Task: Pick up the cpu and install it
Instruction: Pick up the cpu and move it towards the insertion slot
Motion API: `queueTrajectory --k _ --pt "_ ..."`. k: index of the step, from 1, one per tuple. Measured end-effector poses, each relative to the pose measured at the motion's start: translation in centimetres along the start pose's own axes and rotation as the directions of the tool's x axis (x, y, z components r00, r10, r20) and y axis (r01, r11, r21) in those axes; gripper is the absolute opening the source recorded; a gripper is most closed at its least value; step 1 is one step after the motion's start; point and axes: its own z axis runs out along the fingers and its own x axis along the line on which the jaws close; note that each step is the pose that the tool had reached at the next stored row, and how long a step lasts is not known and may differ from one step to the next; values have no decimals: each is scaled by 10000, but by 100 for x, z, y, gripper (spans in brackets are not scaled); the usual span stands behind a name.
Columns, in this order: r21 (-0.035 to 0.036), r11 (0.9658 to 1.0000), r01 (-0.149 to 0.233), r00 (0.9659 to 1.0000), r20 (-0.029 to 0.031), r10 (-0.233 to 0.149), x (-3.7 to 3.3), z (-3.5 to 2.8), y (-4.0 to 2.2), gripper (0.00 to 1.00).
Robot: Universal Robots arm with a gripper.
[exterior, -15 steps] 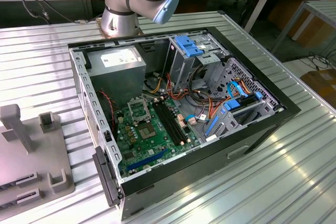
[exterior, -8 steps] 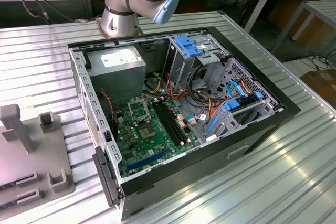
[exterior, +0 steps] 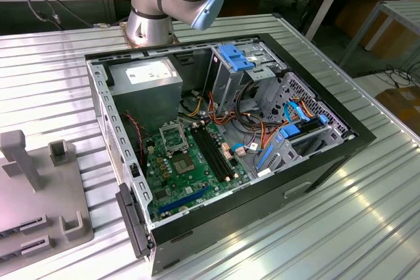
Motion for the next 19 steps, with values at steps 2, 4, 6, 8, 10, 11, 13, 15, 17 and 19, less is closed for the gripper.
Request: queueTrajectory --k 2,4,6,8,10,11,13,15,17,19 --pt "0 10000 0 10000 1 0 0 -6 0 47" --pt "0 10000 0 10000 0 0 1 -15 0 47" --pt "1 10000 0 10000 -1 0 1 -24 0 47" --pt "0 10000 0 10000 -1 0 1 -31 0 47" --pt "0 10000 0 10000 0 0 1 -37 0 47" --pt "0 10000 0 10000 0 0 2 -42 0 47" --pt "0 10000 0 10000 0 0 2 -49 0 47" --pt "1 10000 0 10000 -1 0 2 -58 0 47" --pt "0 10000 0 10000 1 0 2 -64 0 47" --pt "0 10000 0 10000 1 0 2 -71 0 47"
